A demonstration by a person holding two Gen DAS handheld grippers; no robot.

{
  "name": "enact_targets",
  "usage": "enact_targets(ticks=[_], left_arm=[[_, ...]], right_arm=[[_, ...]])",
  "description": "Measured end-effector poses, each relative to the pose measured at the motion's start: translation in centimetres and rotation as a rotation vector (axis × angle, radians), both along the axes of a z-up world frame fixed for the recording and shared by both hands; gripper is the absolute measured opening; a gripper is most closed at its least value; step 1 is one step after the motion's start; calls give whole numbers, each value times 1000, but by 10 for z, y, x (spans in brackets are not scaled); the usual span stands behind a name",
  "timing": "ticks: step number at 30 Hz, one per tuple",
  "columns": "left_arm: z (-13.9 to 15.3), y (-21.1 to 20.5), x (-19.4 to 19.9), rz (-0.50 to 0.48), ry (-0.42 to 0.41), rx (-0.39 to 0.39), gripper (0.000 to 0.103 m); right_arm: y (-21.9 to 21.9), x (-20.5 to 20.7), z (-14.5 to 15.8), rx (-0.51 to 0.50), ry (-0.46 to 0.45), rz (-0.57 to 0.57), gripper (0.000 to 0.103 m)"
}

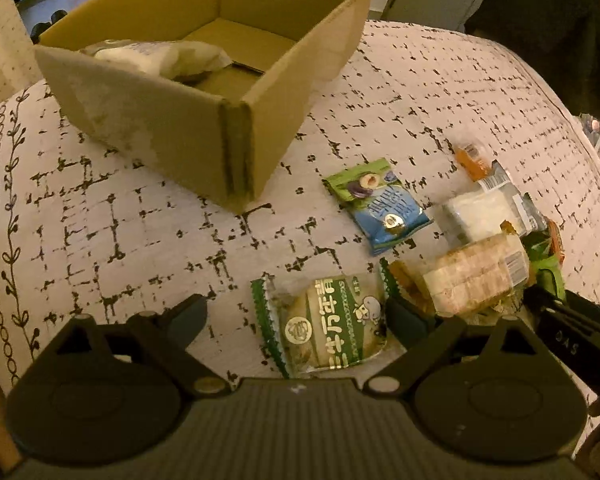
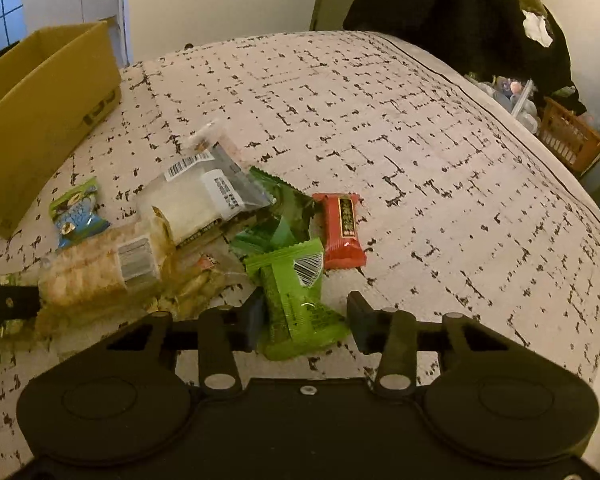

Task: Organize snacks
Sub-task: 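Move the left gripper to the green bread pack and grasp it, then grasp the green wrapper with the right gripper while the left lifts the bread pack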

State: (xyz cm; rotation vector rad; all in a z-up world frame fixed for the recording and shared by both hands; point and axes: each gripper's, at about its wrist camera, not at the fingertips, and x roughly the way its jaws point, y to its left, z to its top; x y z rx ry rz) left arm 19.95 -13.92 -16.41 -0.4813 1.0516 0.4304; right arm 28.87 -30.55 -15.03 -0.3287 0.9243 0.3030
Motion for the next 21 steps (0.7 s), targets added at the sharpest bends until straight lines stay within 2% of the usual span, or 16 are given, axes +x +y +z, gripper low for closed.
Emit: enact_targets(ticks=[4, 11, 12, 14, 16, 21], left_arm=[[2, 8, -7, 23, -24, -43, 95], [-3, 12, -11, 12, 27, -40, 91], [-3, 11, -10, 2, 36, -32, 88], [0, 10, -9, -19, 25, -43, 70], [5, 10, -10, -39, 15, -53, 47], [9, 17, -14, -46, -8, -79, 45]], right_arm=[[-3, -3, 2, -2, 10, -2, 39], [1, -6, 5, -35, 15, -9, 39], [2, -7, 6, -41, 15, -9, 39], [1, -8, 8, -47, 15, -16, 39], [-2, -10, 12, -44, 10, -32, 39], [-5, -16, 25, -21, -11, -59, 39]])
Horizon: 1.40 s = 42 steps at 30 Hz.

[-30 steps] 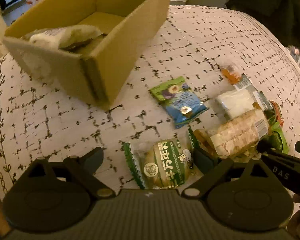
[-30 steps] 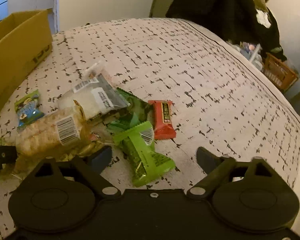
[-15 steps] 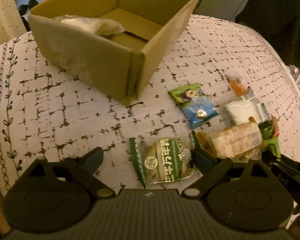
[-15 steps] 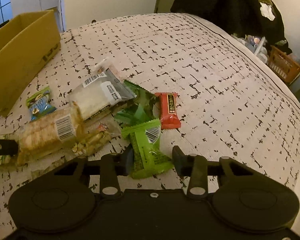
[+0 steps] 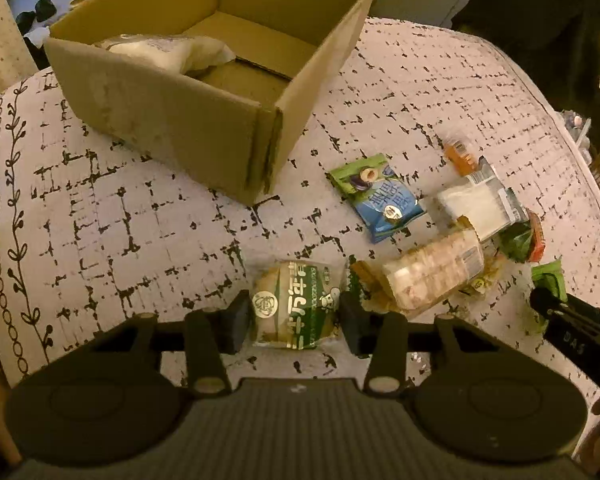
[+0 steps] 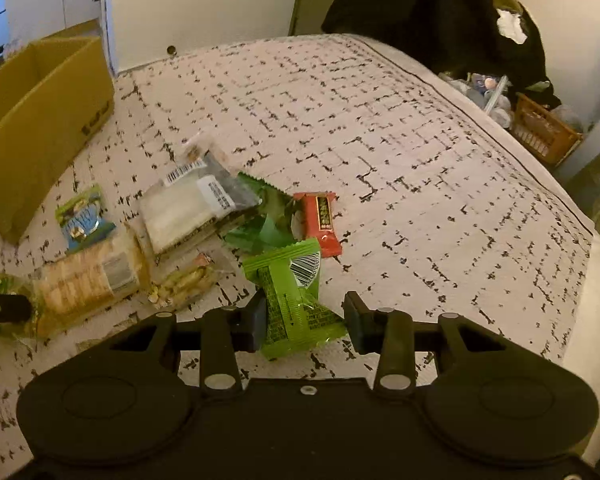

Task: Organize snacks
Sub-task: 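Grasp the green wrapper with the right gripper while the left lifts the bread pack, then carry both packs over the box and open both grippers to drop them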

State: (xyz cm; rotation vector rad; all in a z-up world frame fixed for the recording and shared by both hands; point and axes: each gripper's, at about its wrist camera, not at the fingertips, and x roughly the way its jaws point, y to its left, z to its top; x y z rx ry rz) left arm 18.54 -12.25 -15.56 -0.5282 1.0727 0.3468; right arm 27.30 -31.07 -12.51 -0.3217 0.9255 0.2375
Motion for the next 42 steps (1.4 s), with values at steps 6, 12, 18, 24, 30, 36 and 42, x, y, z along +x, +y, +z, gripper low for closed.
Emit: enact_targets(ticks=[6, 12, 18, 24, 30, 36, 42], left_arm=[[12, 10, -12, -2, -67, -25, 45], [32, 17, -20, -12, -136, -38, 45], [51, 27, -26, -35, -219, -95, 44], [71, 28, -31, -56, -270, -81, 44], [87, 42, -33, -45, -306, -71, 45], [105, 66, -34, -10, -349, -50, 45], [118, 90, -35, 32, -381, -35, 45]], right_arm=[[8, -8, 16, 10, -38, 6, 39], [9, -14, 37, 74, -80, -20, 39], [20, -25, 58, 130, -134, -22, 39], [34, -33, 75, 184, -180, 13, 39], [51, -35, 86, 213, -206, 48, 39], [74, -37, 97, 264, -225, 101, 39], [93, -34, 101, 343, -225, 74, 39]])
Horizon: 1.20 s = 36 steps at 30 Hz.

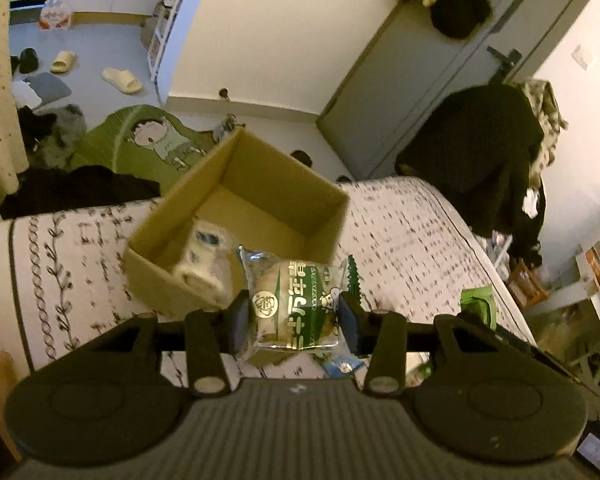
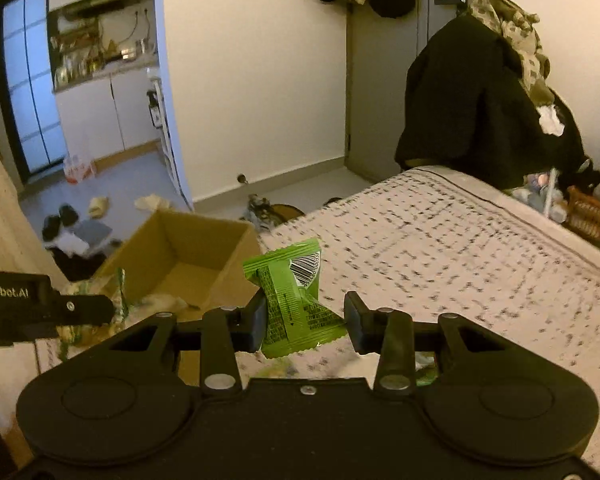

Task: Organize snacks
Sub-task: 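Carry both packs over the box and open both grippers to drop them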

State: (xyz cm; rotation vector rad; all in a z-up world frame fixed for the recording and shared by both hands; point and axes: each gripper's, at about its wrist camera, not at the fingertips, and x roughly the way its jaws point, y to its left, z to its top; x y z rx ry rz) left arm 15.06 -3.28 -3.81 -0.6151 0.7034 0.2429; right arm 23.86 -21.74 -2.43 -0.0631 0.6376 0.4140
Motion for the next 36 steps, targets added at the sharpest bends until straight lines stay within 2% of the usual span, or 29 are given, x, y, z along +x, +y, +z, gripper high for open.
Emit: enact_targets(ticks=[11, 27, 28, 31, 34, 36], left_arm=[[7, 41, -3, 52, -26, -4, 45], [-4, 81, 1, 100, -5, -17, 45], [-5, 82, 2, 102, -3, -16, 45], [-7, 82, 5, 105, 2, -19, 45], [-9, 77, 10, 100, 8, -13, 45], [-10, 74, 14, 97, 15, -12, 45]], right_arm=[[44, 3, -1, 78, 22, 44, 39], [90, -2, -20, 46, 66, 145, 40], [91, -2, -21, 44, 67, 147, 43], [92, -1, -23, 17, 66, 148, 63], [86, -6, -17, 2, 39, 118, 68], [79, -9, -11, -6, 27, 105, 78]])
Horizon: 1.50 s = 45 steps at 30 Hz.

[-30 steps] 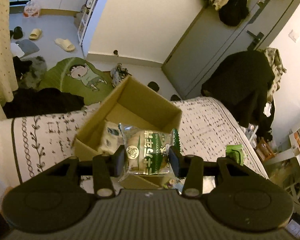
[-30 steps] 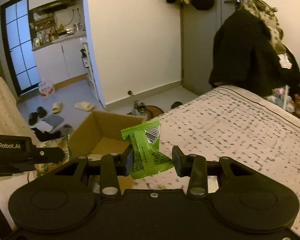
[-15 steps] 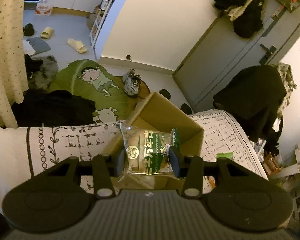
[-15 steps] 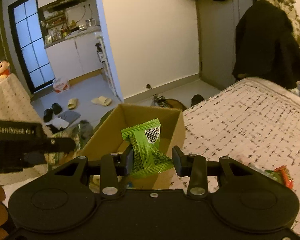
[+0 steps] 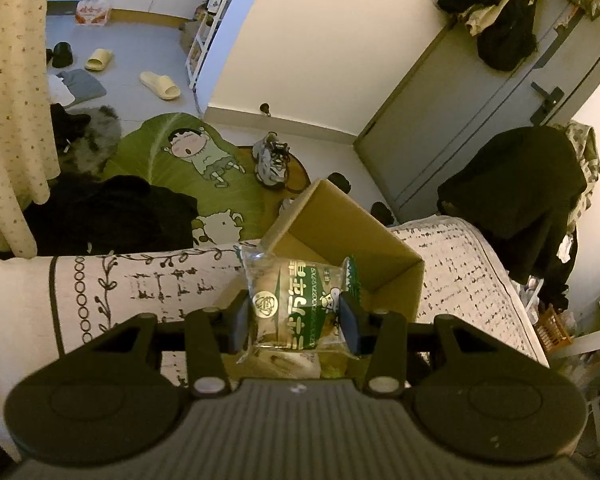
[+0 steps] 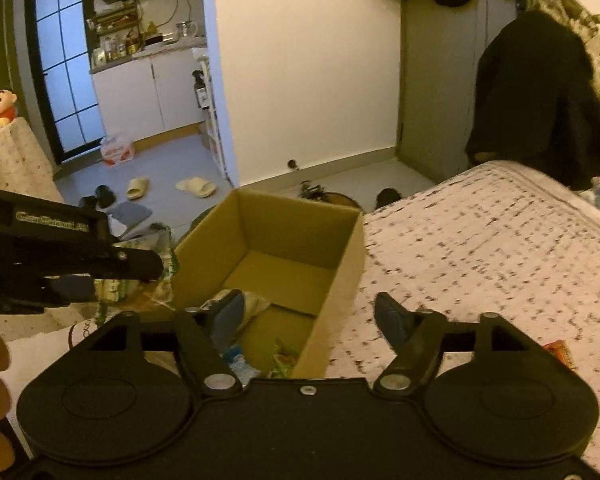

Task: Organize snacks
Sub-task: 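Carry both packs over the box and open both grippers to drop them, then move both grippers back toward the remaining snacks on the bed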

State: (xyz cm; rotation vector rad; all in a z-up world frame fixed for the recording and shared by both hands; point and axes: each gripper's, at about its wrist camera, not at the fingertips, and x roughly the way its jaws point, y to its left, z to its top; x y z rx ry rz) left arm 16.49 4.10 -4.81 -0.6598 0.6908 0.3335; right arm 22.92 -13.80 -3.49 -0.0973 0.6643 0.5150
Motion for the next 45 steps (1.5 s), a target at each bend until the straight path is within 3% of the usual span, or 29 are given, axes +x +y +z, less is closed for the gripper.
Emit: enact_targets(ticks=[2, 10, 14, 16, 19, 28, 33, 38, 42, 45], left_arm=[[1, -5, 6, -12, 0, 0, 45], [10, -27, 31, -66, -7, 15, 46], [9, -32, 38, -71, 25, 46, 56], [9, -30, 35, -68, 28, 45, 68], [9, -27, 28, -48, 36, 71, 77], [12, -21, 13, 13, 76, 70, 90], [12, -29, 8, -31, 118, 85, 91], [13, -36, -3, -69, 106, 79, 91], [13, -43, -12, -111, 93, 66, 101], [16, -46, -20, -123, 63, 86, 103]], right_arm=[[-7, -4, 4, 1, -19, -15, 89], [-31, -4, 11, -17, 2, -72, 91], [-40, -1, 13, 15, 8, -98, 97], [-43, 0, 12, 4, 13, -103, 97], [-46, 2, 11, -9, 17, -113, 97], [-72, 1, 22, 10, 23, -164, 101], [-86, -5, 27, -2, 12, -181, 103], [-99, -9, 30, 7, 32, -220, 103], [-109, -16, 33, 12, 35, -238, 103], [-118, -18, 33, 13, 42, -261, 103]])
